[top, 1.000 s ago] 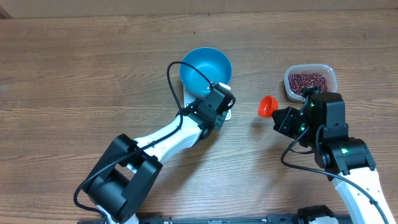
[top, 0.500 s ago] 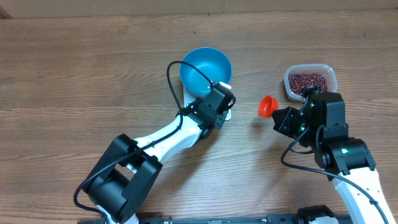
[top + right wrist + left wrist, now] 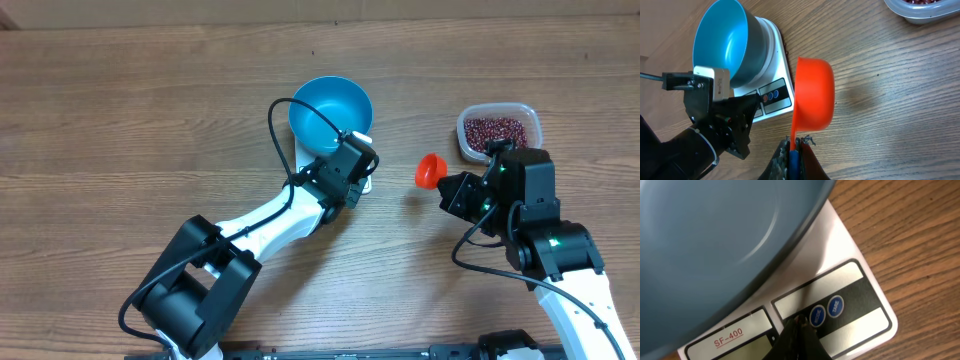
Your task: Scoop item into bowl and weigh 150g on scale
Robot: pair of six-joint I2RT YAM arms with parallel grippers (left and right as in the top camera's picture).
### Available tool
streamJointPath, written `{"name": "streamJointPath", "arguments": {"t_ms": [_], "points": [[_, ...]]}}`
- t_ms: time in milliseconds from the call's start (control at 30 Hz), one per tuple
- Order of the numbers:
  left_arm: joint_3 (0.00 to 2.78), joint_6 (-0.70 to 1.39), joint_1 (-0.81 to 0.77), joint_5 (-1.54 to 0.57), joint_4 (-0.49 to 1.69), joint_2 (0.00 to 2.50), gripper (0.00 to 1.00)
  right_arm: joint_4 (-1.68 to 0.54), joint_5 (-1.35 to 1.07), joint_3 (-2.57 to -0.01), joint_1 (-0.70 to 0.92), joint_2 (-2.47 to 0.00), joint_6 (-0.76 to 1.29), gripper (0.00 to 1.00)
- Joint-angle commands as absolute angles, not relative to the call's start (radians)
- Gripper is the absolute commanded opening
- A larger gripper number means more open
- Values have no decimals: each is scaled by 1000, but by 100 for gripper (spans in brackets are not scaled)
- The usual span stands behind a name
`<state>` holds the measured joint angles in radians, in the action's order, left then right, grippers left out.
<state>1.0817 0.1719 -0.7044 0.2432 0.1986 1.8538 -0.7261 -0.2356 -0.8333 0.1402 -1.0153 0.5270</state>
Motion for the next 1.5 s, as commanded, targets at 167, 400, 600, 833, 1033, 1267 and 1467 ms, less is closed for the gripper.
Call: {"name": "streamJointPath", "arguments": {"t_ms": [167, 400, 600, 833, 1033, 1267, 1467], "points": [[1068, 150, -699, 239, 193, 1878, 5, -719, -224, -866, 144, -1012, 522, 4], [1068, 150, -699, 239, 192, 1897, 4, -719, -220, -866, 144, -1012, 522, 4], [1068, 149, -699, 239, 181, 1907, 4, -717, -217, -866, 144, -1012, 522, 4], [1068, 149, -698, 244, 179, 1908, 4, -716, -217, -866, 144, -1012, 522, 4], [1068, 149, -695, 243, 178, 1913, 4, -717, -217, -866, 144, -1012, 522, 4], [1068, 155, -692, 242, 170, 1941, 4, -716, -217, -866, 144, -1012, 522, 4], [1068, 157, -692, 239, 170, 1945, 4, -715, -217, -866, 144, -1012, 522, 4]]}}
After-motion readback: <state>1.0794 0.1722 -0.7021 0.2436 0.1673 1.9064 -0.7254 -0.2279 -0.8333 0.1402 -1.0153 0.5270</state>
